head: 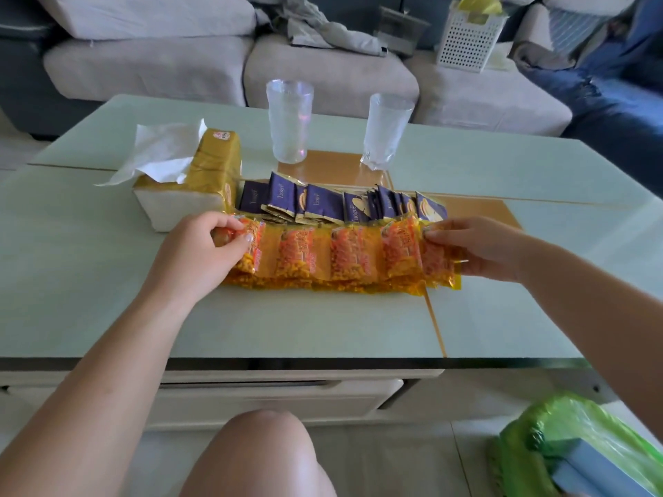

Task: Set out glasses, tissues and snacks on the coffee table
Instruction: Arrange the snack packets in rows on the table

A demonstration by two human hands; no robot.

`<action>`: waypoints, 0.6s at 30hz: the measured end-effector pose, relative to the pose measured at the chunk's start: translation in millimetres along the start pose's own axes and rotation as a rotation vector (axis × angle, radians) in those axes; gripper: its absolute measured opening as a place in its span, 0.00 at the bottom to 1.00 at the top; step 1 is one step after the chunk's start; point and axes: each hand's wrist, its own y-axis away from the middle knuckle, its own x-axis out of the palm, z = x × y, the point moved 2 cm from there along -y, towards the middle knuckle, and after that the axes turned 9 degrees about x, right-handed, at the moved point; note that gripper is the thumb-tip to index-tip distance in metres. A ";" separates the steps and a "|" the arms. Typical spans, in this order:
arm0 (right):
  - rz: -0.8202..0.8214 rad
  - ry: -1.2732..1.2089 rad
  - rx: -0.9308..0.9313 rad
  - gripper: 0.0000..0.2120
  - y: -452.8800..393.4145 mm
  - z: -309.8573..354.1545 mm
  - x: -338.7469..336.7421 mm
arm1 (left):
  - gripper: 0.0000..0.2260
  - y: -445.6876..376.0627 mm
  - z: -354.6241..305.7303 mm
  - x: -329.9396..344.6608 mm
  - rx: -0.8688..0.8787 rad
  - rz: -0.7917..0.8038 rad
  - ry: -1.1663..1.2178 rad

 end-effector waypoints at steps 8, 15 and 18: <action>-0.177 -0.004 -0.034 0.26 2.2 -6.9 11.5 | 0.11 0.8 11.6 -1.2 -0.060 0.030 0.005; -0.312 0.103 -0.125 0.34 7.4 -13.5 19.1 | 0.12 1.5 7.2 3.2 -0.058 0.076 0.085; -0.390 0.037 -0.128 0.29 13.0 -25.5 4.6 | 0.15 4.1 0.3 13.1 -0.061 0.113 0.114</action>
